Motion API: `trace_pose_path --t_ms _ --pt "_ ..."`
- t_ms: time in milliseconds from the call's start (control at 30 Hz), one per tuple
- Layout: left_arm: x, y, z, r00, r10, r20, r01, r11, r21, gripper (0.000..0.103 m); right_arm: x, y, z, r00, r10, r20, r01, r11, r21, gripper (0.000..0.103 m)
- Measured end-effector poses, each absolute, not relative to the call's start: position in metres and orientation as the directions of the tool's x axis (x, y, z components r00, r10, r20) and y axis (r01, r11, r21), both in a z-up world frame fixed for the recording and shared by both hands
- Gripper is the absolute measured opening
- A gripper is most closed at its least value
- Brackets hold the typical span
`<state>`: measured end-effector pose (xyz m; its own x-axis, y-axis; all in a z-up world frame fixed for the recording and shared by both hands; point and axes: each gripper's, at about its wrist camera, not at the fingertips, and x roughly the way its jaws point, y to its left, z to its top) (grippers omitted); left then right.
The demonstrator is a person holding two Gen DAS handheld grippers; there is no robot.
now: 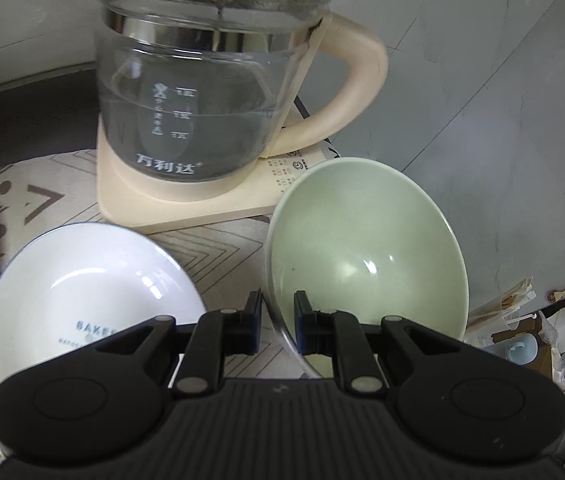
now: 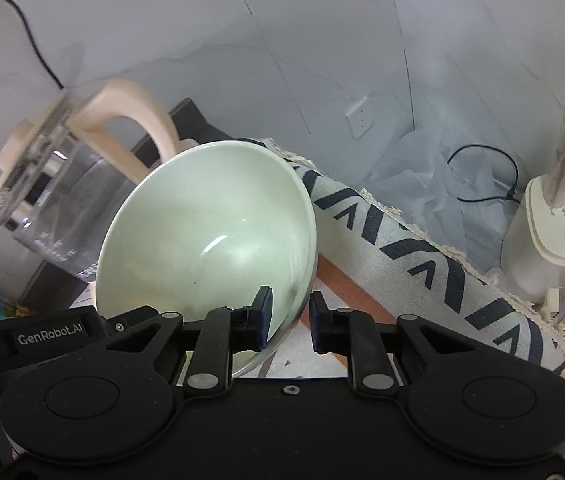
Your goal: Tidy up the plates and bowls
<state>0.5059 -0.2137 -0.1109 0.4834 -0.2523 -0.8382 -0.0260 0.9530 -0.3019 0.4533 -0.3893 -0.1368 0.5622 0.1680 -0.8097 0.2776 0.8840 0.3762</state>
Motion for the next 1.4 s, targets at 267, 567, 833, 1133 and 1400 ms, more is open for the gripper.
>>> trace_pose_path --t_ms 267,567,833,1133,1400 --pt "0.477 -0.204 -0.092 0.518 -0.240 -0.821 -0.058 0.948 -0.313 0.015 0.429 -0.390 -0.116 0.579 0.202 -0.790 0.265 0.870 0.416 0.019" --pt "0.437 -0.191 -0.076 0.544 -0.215 -0.811 -0.109 0.940 -0.322 0.015 0.401 -0.381 -0.089 0.599 0.238 -0.765 0.212 0.874 0.438 0.020" --pt "0.399 -0.182 -0.060 0.569 -0.192 -0.800 -0.134 0.938 -0.320 0.015 0.374 -0.375 -0.073 0.620 0.267 -0.738 0.165 0.875 0.455 0.020" --pt "0.367 -0.169 -0.046 0.590 -0.175 -0.788 -0.161 0.931 -0.327 0.015 0.349 -0.364 -0.058 0.634 0.296 -0.714 0.112 0.879 0.464 0.020" --pt "0.344 -0.158 -0.037 0.605 -0.160 -0.780 -0.180 0.927 -0.329 0.015 0.330 -0.354 -0.049 0.639 0.319 -0.700 0.059 0.886 0.459 0.020"
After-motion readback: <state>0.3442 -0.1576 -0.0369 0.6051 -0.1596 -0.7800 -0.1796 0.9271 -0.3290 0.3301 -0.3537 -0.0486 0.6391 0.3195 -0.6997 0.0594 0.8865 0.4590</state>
